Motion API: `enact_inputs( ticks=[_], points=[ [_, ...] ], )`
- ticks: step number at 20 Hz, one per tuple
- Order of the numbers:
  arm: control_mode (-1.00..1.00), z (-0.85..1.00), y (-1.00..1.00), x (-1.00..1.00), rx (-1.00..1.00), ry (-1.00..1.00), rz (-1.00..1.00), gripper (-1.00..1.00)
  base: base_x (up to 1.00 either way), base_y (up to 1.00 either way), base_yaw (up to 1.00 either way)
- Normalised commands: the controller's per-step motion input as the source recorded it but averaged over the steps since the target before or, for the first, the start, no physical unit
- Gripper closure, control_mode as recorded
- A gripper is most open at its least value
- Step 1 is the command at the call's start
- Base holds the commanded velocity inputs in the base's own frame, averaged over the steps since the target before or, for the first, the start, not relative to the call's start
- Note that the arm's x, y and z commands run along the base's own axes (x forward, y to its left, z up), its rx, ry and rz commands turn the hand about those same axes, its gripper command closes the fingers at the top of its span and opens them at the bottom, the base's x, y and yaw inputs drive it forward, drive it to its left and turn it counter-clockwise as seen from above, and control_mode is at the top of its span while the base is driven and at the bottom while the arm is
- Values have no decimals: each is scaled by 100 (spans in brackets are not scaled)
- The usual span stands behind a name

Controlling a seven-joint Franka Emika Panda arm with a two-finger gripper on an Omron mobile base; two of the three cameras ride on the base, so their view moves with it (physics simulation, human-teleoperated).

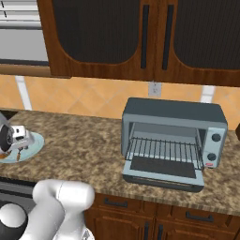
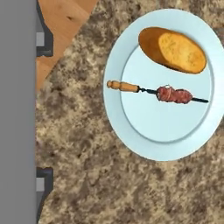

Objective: Pick up the kebab skewer and baguette bread, and place them inside the toaster oven. Close the toaster oven door and start by setting the timer.

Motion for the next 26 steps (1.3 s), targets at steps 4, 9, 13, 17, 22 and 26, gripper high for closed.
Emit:
enact_inputs(
  ticks=[4, 9, 13, 17, 22, 26],
  points=[
    [-100, -48, 74, 49, 1, 11, 3, -100, 0, 0, 0],
    [-100, -51, 45, 58, 0, 12, 0, -100, 0, 0, 0],
    [-100, -44, 10, 43, 0, 5, 1, -100, 0, 0, 0],
    [-100, -28, 16, 3, -4, 0, 0, -100, 0, 0, 0],
    [-100, -22, 19, 0, -4, 0, 0, -100, 0, 0, 0],
    [-100, -24, 0, 8, -3, 0, 0, -100, 0, 0, 0]
  ],
)
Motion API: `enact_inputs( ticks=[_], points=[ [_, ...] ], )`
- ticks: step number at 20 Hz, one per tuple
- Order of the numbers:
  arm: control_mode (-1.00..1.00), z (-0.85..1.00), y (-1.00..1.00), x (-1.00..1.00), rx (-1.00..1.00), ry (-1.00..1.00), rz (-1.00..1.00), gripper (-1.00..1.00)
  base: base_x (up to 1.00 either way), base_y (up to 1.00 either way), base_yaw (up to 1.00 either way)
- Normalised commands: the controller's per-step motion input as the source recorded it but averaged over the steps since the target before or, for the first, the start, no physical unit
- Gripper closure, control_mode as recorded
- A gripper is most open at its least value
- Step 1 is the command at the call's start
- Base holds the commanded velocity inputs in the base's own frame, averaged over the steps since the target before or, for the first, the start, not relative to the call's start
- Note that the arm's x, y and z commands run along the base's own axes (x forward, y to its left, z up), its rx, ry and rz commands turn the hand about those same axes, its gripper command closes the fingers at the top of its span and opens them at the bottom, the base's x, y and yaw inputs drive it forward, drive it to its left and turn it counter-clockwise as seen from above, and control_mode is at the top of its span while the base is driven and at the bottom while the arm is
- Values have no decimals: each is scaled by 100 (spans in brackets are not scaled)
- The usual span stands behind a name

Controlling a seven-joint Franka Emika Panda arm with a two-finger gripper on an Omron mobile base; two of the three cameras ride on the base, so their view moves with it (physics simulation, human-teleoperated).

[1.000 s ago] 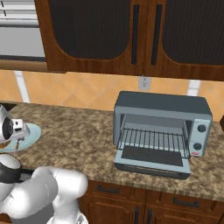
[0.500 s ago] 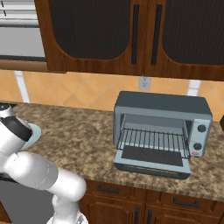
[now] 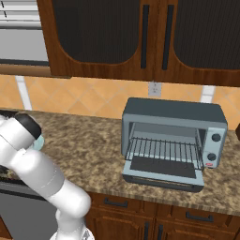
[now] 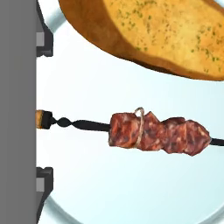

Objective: Pick up the kebab skewer and baguette bread, and place them inside the toaster oven. Close the toaster oven door and start by setting the timer.

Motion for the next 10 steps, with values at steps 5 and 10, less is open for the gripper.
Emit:
enact_inputs(
  ticks=[5, 10],
  points=[
    [-100, -27, 0, 2, -3, 0, 0, -100, 0, 0, 0],
    [-100, -30, 0, 0, -1, 0, 0, 100, 0, 0, 0]
  ],
)
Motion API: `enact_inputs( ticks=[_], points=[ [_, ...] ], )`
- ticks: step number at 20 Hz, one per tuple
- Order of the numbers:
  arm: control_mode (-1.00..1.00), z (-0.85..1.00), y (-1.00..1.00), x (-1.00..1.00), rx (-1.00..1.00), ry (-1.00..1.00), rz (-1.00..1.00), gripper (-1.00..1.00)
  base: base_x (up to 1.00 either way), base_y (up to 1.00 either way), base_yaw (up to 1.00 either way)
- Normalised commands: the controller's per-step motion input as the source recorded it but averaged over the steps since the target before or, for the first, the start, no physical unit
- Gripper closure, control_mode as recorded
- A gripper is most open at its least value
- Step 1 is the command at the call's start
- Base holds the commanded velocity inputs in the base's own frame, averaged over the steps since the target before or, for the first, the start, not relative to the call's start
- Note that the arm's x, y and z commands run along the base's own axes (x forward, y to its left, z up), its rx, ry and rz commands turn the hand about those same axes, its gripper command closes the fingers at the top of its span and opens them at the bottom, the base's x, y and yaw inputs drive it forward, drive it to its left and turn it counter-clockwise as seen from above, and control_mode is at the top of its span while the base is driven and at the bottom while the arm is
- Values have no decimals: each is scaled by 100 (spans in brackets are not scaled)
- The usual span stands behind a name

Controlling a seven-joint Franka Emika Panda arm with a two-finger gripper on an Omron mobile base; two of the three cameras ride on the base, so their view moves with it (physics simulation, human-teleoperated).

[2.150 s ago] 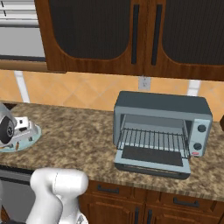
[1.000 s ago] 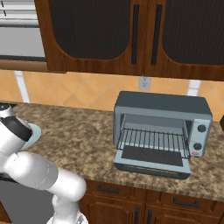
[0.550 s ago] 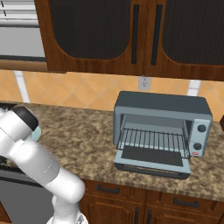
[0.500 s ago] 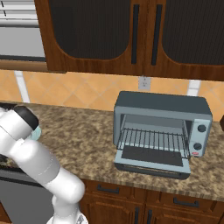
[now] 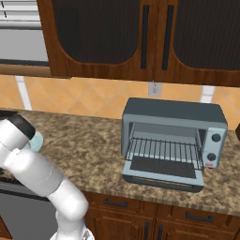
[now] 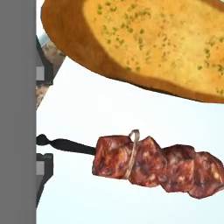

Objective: Pick up the kebab skewer and baguette bread, and place them inside the toaster oven. Close the toaster oven door and start by setting the timer.

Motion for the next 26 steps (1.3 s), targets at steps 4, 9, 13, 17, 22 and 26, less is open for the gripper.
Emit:
enact_inputs(
  ticks=[4, 9, 13, 17, 22, 26],
  points=[
    [-100, -14, -19, 0, 0, 0, 0, 100, 0, 0, 0],
    [-100, 18, -50, -2, 0, 0, 2, 100, 0, 0, 0],
    [-100, 46, -88, -34, 0, -10, 2, 100, 0, 0, 0],
    [-100, 45, -100, -30, 0, -14, 0, 100, 0, 0, 0],
    [-100, 31, -100, -18, 3, -8, 2, 100, 0, 0, 0],
    [-100, 39, -100, 0, 10, -3, 16, 100, 0, 0, 0]
  ],
)
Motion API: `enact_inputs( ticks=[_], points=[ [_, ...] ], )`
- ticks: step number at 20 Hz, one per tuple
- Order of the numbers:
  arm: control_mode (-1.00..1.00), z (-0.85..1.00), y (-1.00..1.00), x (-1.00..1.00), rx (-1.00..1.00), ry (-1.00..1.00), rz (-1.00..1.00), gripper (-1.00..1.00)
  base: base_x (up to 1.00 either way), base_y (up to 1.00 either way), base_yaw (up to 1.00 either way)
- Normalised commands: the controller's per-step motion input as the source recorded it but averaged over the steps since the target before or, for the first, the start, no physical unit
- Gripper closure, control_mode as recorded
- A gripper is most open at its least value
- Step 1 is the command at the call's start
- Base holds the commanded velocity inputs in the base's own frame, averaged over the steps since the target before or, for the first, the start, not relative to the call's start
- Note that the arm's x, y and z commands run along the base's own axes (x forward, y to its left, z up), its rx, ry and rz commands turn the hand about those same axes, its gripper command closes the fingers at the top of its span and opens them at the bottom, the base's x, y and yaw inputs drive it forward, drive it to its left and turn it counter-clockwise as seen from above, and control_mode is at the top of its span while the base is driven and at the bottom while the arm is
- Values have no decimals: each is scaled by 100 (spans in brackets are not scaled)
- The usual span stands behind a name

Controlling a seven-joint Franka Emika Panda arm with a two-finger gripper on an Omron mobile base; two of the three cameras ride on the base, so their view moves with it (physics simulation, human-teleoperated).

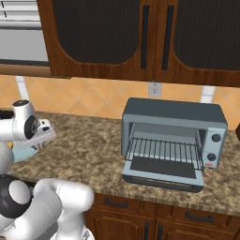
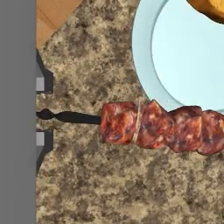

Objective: Pick up the kebab skewer and baguette bread, and place them inside the toaster oven. Close the toaster oven door and start by setting the timer.

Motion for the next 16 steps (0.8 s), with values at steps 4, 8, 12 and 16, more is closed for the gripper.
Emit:
enact_inputs(
  ticks=[4, 8, 12, 16],
  points=[
    [-100, 22, -100, -15, 4, -4, 18, 100, 0, 0, 0],
    [-100, 12, -100, -27, 0, -7, 22, 100, 0, 0, 0],
    [-100, 40, -100, -10, 0, -2, 18, 100, 0, 0, 0],
    [-100, 31, -100, -14, 0, -9, 27, 100, 0, 0, 0]
  ],
)
